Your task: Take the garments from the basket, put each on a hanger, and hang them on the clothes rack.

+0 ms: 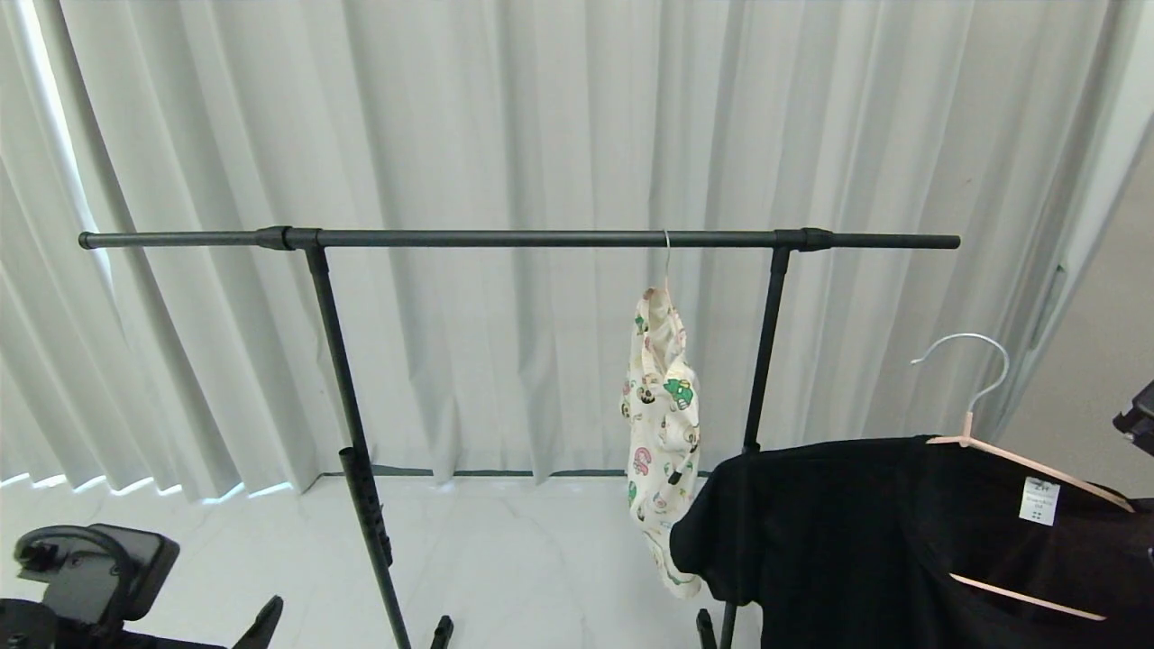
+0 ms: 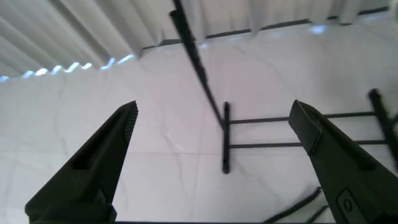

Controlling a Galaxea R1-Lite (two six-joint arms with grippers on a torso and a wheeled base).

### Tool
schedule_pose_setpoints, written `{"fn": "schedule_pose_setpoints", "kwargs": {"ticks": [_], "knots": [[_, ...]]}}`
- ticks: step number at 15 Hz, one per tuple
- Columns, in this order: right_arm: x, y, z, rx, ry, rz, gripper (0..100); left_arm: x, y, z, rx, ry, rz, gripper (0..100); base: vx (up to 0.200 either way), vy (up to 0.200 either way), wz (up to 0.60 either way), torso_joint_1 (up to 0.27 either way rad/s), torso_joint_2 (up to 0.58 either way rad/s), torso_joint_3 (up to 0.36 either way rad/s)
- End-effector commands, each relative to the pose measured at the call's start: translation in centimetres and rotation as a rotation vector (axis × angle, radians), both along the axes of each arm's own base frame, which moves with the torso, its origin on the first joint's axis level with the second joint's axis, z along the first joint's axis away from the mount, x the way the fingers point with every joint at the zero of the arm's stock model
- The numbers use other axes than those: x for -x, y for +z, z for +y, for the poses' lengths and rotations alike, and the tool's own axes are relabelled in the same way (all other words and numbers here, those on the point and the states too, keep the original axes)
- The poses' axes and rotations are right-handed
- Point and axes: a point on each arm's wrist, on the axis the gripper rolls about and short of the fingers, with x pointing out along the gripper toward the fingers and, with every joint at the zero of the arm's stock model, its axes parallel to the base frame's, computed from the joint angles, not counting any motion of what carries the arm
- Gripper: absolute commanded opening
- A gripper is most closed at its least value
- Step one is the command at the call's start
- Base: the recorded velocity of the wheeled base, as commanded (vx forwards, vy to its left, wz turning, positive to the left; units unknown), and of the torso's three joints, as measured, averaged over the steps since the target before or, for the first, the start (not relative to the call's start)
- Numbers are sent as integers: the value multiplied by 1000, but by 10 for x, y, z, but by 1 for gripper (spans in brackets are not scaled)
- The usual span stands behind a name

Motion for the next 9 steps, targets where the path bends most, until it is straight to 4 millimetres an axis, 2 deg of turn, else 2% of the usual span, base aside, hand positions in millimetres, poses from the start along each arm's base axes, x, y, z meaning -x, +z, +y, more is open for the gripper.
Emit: {"fn": "schedule_pose_setpoints", "kwargs": {"ticks": [1, 3, 9], "knots": [[2, 1, 0, 2, -11, -8, 0, 8, 4, 7, 8, 42, -53, 100, 0, 0, 0, 0, 0, 0], [5, 0, 0, 7, -14, 8, 0, 6, 6, 10, -4, 72, -57, 100, 0, 0, 0, 0, 0, 0], [7, 1, 3, 7, 8, 4, 0, -1, 16, 11, -23, 90, -83, 100, 0, 200, 0, -2, 2, 4]]}}
